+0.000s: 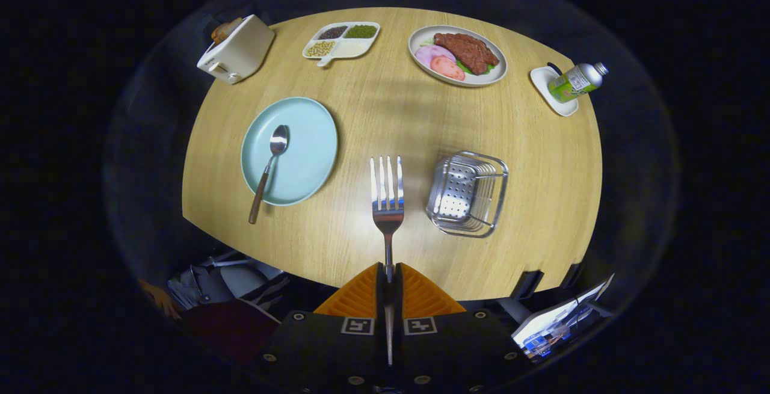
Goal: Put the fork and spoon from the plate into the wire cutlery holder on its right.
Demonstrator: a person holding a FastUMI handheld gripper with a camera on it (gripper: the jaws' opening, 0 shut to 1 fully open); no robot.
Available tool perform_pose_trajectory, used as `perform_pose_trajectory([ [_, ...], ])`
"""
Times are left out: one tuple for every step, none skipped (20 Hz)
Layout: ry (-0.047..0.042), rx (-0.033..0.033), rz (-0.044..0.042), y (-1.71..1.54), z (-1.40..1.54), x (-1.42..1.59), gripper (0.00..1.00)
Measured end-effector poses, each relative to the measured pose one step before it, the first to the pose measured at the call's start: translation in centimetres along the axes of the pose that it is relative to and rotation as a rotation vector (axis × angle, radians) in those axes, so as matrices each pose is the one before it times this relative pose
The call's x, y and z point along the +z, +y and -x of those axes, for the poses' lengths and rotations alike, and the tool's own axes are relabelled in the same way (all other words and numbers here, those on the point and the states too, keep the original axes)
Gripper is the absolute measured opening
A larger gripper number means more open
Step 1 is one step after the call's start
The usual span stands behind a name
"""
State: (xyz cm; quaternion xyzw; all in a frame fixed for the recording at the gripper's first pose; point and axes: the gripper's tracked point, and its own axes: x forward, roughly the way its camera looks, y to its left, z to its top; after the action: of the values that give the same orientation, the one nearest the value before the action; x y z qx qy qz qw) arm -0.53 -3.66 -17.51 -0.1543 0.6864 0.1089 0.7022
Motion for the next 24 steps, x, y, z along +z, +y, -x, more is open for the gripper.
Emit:
perform_pose_trajectory([
  [0.02299,-0.01098,0.00711,-1.33,-0.212,-0.204,0.03],
  [0.02184,-0.00784,0.0093,-1.252,-0.296,-0.102,0.03],
  [0.02588,-0.00688,-0.00144,-1.185,-0.443,-0.112,0.03],
  [0.03352,-0.00427,0.00118,-1.08,-0.544,-0.216,0.03],
  [0.03289,-0.00794,0.00605,-0.986,-0.453,-0.264,0.03],
  [0.0308,-0.00453,0.01011,-0.836,-0.413,-0.124,0.03],
  [0.0284,-0.00181,0.00786,-0.644,-0.407,-0.096,0.03],
  [0.02209,0.00475,-0.00344,-0.233,-0.264,-0.137,0.03],
  [0.02038,0.01338,-0.00283,-0.029,-0.225,0.17,0.03],
  [0.01356,0.00671,0.00448,-0.123,-0.153,0.325,0.03],
  [0.00499,0.00308,0.01118,-0.078,-0.064,0.607,0.03],
  [0.00209,0.01302,0.00694,0.24,-0.08,0.552,0.03],
  [0.00108,0.01108,0.00527,0.202,-0.055,0.571,0.03],
  [0.00337,0.00953,0.00831,0.336,-0.017,0.415,0.03],
  [0.00728,0.00769,0.00817,0.237,-0.108,0.386,0.03],
  [0.01158,0.00853,0.00303,0.264,-0.179,0.317,0.03],
  [0.0062,0.00174,0.003,0.102,-0.211,0.294,0.03],
  [0.0042,-0.0038,0.00481,-0.148,-0.097,0.311,0.04],
  [-0.0051,-0.00435,-0.00516,-0.07,-0.12,0.418,0.04],
  [-0.01117,-0.00282,-0.00851,-0.138,-0.077,0.592,0.04],
  [-0.01004,0.0013,-0.01504,-0.083,-0.021,0.394,0.07],
  [-0.01021,0.00571,-0.00994,-0.07,0.113,0.328,0.08],
  [-0.00386,-0.00044,-0.0049,-0.115,0.177,0.098,0.09],
  [-0.00305,0.00099,-0.00348,-0.032,0.018,0.102,0.1],
])
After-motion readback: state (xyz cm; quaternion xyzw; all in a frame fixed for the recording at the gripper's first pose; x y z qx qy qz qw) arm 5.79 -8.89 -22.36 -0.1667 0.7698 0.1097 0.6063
